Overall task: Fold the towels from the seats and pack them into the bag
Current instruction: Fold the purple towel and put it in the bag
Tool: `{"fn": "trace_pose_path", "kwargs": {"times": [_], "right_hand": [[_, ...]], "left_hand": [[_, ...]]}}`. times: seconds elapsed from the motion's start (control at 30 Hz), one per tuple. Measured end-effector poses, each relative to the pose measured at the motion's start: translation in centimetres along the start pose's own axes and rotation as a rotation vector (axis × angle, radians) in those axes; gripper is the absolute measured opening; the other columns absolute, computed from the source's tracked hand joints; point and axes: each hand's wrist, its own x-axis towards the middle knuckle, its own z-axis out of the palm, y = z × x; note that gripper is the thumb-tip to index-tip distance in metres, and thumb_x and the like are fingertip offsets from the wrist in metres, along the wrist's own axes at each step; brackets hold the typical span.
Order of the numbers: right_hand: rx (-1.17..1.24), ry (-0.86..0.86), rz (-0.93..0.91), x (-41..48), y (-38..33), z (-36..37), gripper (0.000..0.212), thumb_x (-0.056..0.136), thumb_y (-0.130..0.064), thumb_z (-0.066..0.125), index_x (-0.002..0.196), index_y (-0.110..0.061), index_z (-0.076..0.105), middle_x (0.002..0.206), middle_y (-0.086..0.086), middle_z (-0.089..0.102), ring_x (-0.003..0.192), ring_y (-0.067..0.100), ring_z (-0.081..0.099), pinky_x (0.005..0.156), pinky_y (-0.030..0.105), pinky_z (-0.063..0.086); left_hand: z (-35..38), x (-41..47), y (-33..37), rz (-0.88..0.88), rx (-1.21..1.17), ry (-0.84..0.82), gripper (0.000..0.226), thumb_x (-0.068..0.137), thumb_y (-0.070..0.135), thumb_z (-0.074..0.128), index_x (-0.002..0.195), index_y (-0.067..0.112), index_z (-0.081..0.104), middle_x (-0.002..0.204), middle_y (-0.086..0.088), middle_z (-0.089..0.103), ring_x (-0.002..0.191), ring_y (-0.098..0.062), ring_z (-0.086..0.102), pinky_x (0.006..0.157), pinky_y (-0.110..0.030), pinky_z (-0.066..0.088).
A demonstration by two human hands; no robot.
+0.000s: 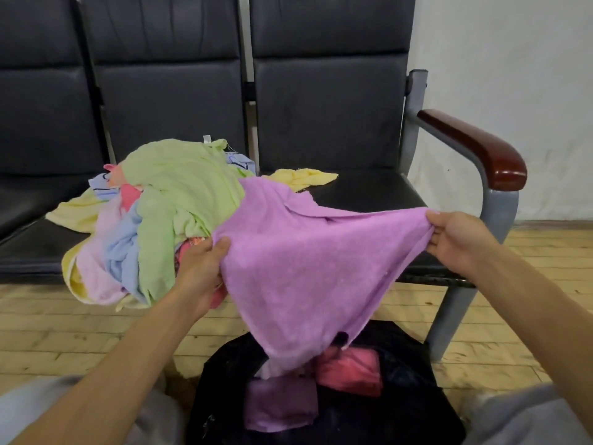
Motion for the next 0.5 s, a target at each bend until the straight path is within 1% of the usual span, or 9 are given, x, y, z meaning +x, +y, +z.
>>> {"fn": "trace_pose_path", "kwargs": {"times": [0.1,0.17,0.2,0.27,0.33,0.4,0.43,0.47,0.5], "right_hand": [[-0.028,0.013,-0.072,-0.4,-0.2,0.1,0.023,0.100,-0.008,0.048,0.123,-0.006,0.051,0.117,0.008,0.058,0.105,0.022,0.060,0.093,0.037,0.051],[-0.081,0.027,-0.148,-0.7,-0.4,0.4,0.021,0.102,-0.010,0.046,0.121,-0.009,0.053,0.112,0.004,0.059,0.106,0.020,0.058,0.095,0.036,0.049],[-0.112,0.032,-0.185,-0.9,-0.4,0.6,0.016,0.103,-0.012,0.045,0.116,-0.011,0.054,0.108,0.002,0.059,0.103,0.019,0.058,0.093,0.035,0.049],[-0.191,0.060,-0.259,-1.0,-0.5,0.7,0.013,0.103,-0.015,0.045,0.102,-0.014,0.058,0.105,0.003,0.060,0.101,0.019,0.058,0.093,0.037,0.050],[-0.277,0.114,-0.317,-1.0,-0.7,0.5,0.015,0.102,-0.014,0.048,0.096,-0.015,0.061,0.110,0.008,0.061,0.104,0.022,0.057,0.096,0.041,0.050],[-0.297,0.126,-0.337,-1.2,-0.8,0.3,0.013,0.101,-0.013,0.049,0.107,-0.014,0.061,0.112,0.006,0.060,0.103,0.020,0.057,0.091,0.038,0.050],[-0.281,0.108,-0.338,-1.3,-0.9,0.2,0.018,0.101,-0.012,0.049,0.116,-0.014,0.059,0.113,0.004,0.058,0.103,0.019,0.057,0.087,0.034,0.050],[-0.267,0.081,-0.337,-1.4,-1.0,0.2,0.022,0.101,-0.012,0.048,0.120,-0.015,0.059,0.115,0.003,0.057,0.104,0.019,0.057,0.085,0.031,0.049],[-0.269,0.057,-0.339,-1.4,-1.1,0.1,0.022,0.101,-0.013,0.048,0.117,-0.016,0.062,0.118,0.003,0.058,0.107,0.020,0.057,0.083,0.029,0.049]], "left_hand": [[-0.1,0.2,0.9,-0.004,-0.055,-0.003,0.022,0.097,0.024,0.057,0.107,0.004,0.062,0.080,-0.009,0.051,0.069,-0.022,0.044,0.040,-0.022,0.041],[-0.3,0.5,1.4,0.018,-0.094,0.015,0.024,0.094,0.020,0.060,0.106,-0.001,0.063,0.091,-0.012,0.053,0.081,-0.026,0.045,0.056,-0.029,0.045],[-0.4,0.6,1.7,0.045,-0.103,0.025,0.020,0.093,0.017,0.062,0.099,-0.002,0.066,0.092,-0.014,0.054,0.084,-0.027,0.046,0.063,-0.034,0.045],[-0.7,0.8,2.3,0.105,-0.090,0.035,0.011,0.090,0.011,0.064,0.084,0.004,0.070,0.091,-0.018,0.061,0.084,-0.028,0.050,0.073,-0.042,0.042],[-0.9,0.8,3.0,0.160,-0.073,0.058,0.004,0.088,0.009,0.065,0.090,0.009,0.069,0.094,-0.019,0.067,0.084,-0.029,0.056,0.079,-0.047,0.047],[-1.1,0.8,3.5,0.215,-0.040,0.088,0.019,0.088,0.007,0.067,0.105,0.012,0.062,0.098,-0.013,0.069,0.089,-0.026,0.063,0.086,-0.046,0.051],[-1.2,0.7,3.7,0.250,-0.009,0.084,0.027,0.088,0.005,0.066,0.112,0.016,0.059,0.099,-0.009,0.068,0.092,-0.023,0.064,0.088,-0.042,0.052],[-1.4,0.5,3.8,0.286,0.044,0.061,0.032,0.088,0.004,0.066,0.115,0.019,0.059,0.101,-0.007,0.068,0.095,-0.019,0.065,0.089,-0.038,0.052],[-1.6,0.4,3.9,0.327,0.113,0.023,0.034,0.088,0.001,0.065,0.114,0.023,0.062,0.102,-0.006,0.069,0.095,-0.016,0.065,0.090,-0.035,0.051]]}}
